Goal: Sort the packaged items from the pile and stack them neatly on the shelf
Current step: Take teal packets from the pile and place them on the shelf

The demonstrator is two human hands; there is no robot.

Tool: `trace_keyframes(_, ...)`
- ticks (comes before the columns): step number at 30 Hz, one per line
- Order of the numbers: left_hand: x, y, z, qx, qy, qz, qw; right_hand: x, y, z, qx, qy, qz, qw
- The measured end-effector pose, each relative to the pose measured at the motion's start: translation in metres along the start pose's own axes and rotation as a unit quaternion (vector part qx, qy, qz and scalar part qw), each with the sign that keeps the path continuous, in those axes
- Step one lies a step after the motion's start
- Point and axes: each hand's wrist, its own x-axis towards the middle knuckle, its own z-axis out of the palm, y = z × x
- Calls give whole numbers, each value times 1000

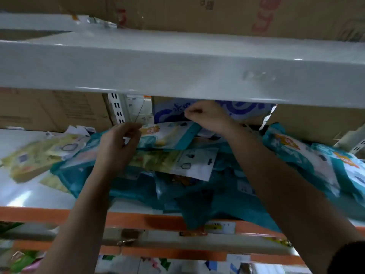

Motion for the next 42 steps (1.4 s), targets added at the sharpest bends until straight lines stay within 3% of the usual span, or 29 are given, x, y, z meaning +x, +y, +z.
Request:
trace_keyframes(3,4,-19,-15,8,-17,-7,1000,26,-8,23,-109,-78,11,991)
trace_keyframes(8,8,-58,-34,3,-31,-21,999,55,-6,53,-232,-128,59,963)
trace_keyframes(13,8,-80,-44,-15,-35,-38,999,61,0,67,-234,-144,118,954)
trace_keyframes(20,7,-101,-50,-31,-37,-75,996,64,2,68,-198,-97,149,964)
trace_keyframes(28,3,-127,-60,63,-30,-121,990,57,-9,55,-192,-58,162,966)
trace_keyframes(31,5,-139,-63,104,-41,-180,977,54,-19,47,-154,-20,155,976)
trace_keyframes(37,12,-140,-57,183,-148,-294,926,31,-24,31,-47,43,142,988)
trace_keyframes(42,11,-138,-47,154,-173,-344,910,4,-20,27,-1,130,166,977)
